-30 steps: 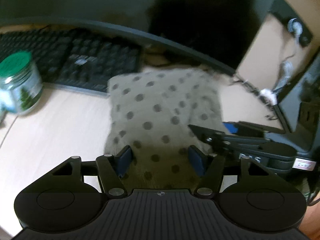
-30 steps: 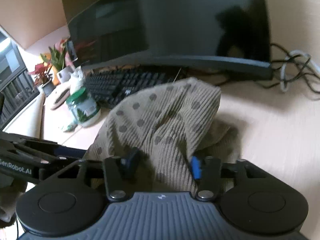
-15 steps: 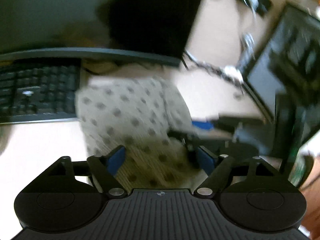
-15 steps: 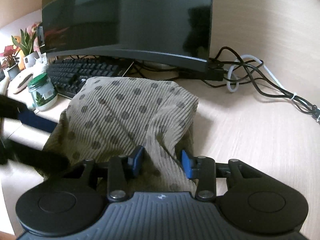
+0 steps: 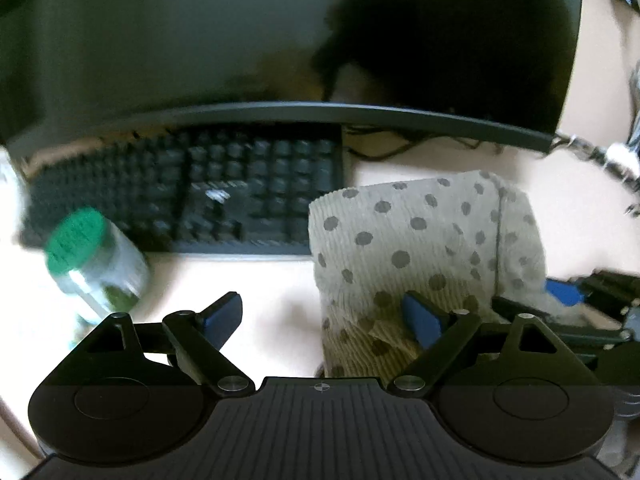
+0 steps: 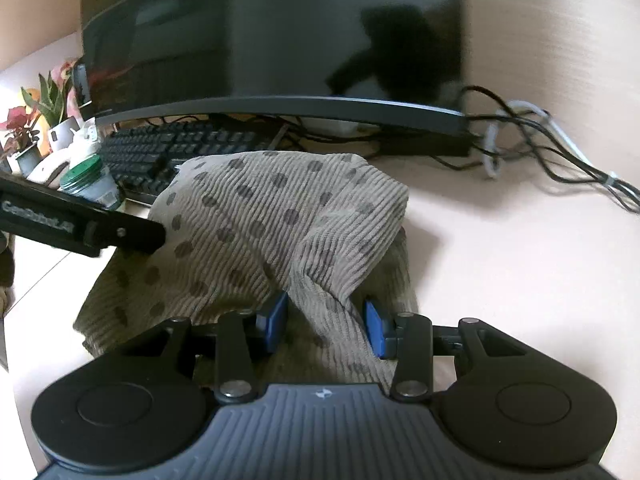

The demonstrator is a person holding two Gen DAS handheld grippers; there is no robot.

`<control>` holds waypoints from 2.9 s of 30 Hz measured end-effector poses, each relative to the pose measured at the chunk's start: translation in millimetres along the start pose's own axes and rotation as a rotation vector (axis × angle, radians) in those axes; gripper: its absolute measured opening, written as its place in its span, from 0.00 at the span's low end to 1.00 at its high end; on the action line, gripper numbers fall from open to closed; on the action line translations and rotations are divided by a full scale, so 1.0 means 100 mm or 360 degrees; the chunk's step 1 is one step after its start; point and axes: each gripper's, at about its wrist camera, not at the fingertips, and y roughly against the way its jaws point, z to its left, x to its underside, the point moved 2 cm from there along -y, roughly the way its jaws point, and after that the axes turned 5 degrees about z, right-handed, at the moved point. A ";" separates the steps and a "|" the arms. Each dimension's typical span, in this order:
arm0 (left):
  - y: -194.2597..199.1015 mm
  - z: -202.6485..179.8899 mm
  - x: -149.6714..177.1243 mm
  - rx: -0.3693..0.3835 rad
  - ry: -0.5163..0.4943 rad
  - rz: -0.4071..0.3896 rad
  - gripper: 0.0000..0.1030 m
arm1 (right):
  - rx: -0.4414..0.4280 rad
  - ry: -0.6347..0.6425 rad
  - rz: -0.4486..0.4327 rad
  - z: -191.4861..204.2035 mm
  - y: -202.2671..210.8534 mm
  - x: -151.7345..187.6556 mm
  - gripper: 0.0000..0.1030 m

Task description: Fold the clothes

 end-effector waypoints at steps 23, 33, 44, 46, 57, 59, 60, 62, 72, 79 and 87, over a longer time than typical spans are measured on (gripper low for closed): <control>0.03 0.22 0.19 0.0317 -0.0221 -0.0012 0.91 | 0.0344 -0.0009 0.0020 -0.03 0.43 -0.09 0.67; 0.06 -0.10 -0.23 0.0909 -0.0332 -0.0143 0.82 | 0.0474 0.0234 0.0070 0.53 0.68 0.26 0.71; -0.25 -0.21 -0.31 0.0862 -0.0249 -0.0159 0.90 | 0.0137 0.0146 0.0213 0.74 0.55 0.40 0.75; -0.08 -0.07 -0.22 0.0889 -0.0215 -0.0193 0.91 | 0.0113 0.0124 0.0150 0.59 0.74 0.38 0.75; -0.11 -0.08 0.53 0.0426 -0.0077 0.0000 0.89 | 0.0401 0.0186 0.0088 -0.02 0.34 0.37 0.78; -0.09 -0.11 0.57 0.0368 -0.0007 -0.0026 0.88 | 0.0385 0.0200 0.0075 -0.04 0.28 0.37 0.78; 0.04 -0.12 0.61 0.0348 0.0014 -0.0077 0.85 | 0.0353 0.0189 0.0045 -0.06 0.36 0.37 0.78; 0.31 -0.14 0.70 0.0308 0.0056 -0.0180 0.91 | 0.0268 0.0158 -0.0033 -0.10 0.62 0.37 0.82; 1.43 -0.61 1.94 0.0067 0.0268 -0.0637 1.00 | -0.0011 0.0205 -0.0370 -0.15 1.87 1.14 1.00; 1.50 -0.95 2.27 -0.0177 0.0362 -0.0581 1.00 | 0.0045 0.0139 -0.0333 -0.18 2.10 1.48 1.00; 1.68 -1.02 2.30 -0.0258 0.0316 -0.0609 1.00 | 0.0045 0.0084 -0.0310 -0.23 2.09 1.59 1.00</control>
